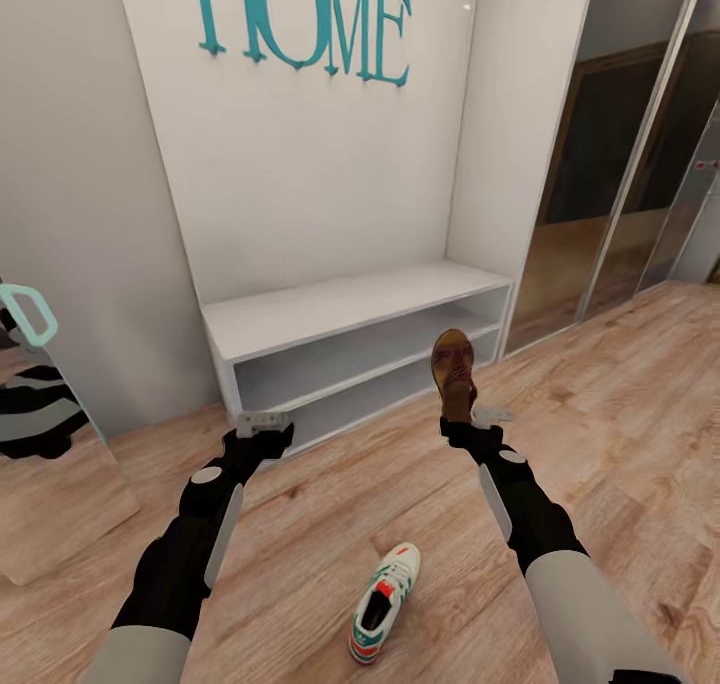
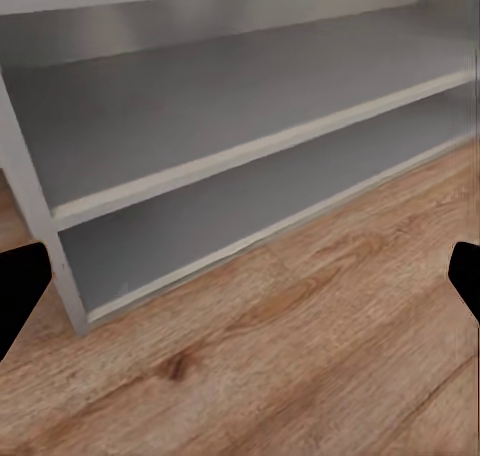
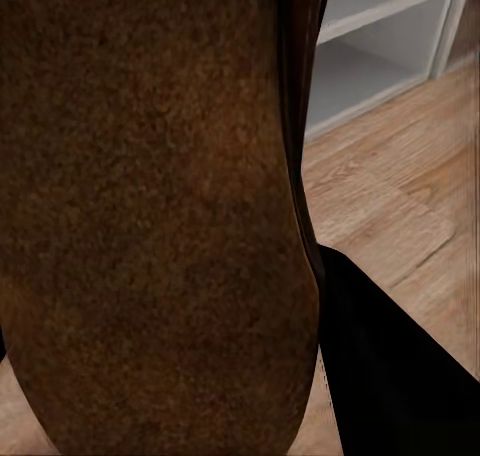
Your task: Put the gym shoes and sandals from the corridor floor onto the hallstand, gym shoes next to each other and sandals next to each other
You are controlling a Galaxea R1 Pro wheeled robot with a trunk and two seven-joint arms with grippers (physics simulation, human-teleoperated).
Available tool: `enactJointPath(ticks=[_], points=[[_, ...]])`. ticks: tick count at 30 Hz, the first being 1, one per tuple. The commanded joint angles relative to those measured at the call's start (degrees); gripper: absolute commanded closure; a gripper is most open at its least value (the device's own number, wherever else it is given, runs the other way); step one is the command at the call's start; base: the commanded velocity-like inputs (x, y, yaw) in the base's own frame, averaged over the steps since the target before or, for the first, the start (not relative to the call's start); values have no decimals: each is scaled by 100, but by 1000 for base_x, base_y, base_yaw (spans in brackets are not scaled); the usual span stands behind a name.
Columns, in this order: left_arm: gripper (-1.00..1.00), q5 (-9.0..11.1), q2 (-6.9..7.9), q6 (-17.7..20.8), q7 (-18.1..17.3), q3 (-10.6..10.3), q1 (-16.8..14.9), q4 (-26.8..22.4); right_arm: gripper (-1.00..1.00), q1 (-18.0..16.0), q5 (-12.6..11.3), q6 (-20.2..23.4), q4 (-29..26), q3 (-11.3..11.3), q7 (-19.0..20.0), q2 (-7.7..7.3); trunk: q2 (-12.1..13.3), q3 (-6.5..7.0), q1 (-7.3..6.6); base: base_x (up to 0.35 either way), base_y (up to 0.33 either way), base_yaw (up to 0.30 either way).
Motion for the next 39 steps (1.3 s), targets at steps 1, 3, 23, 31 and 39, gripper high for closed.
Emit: enactJointPath(ticks=[1, 3, 23, 31, 39], points=[[-100, -25, -4, 29, -23, 13, 0, -9, 100, -4, -3, 34, -8, -13, -6, 8, -2, -4, 0, 147, 173, -283], [-100, -25, -4, 29, -23, 13, -1, -8, 100, -4, -3, 34, -8, -13, -6, 7, -2, 0, 0, 124, 141, -284], [-100, -34, 5, 29, -23, 13, -1, -12, 100, -4, -3, 34, -7, -4, -6, 9, -2, 41, 0, 12, 15, -285], [-100, -26, 2, 29, -23, 6, 3, -9, 100, -4, -3, 34, -7, -12, -6, 7, -2, 55, 0, -3, 174, -269], [-100, -34, 2, 29, -23, 4, 2, -9, 100, -4, -7, 25, 1, -18, -2, 7, -2, 57, 0, -33, 156, -43]])
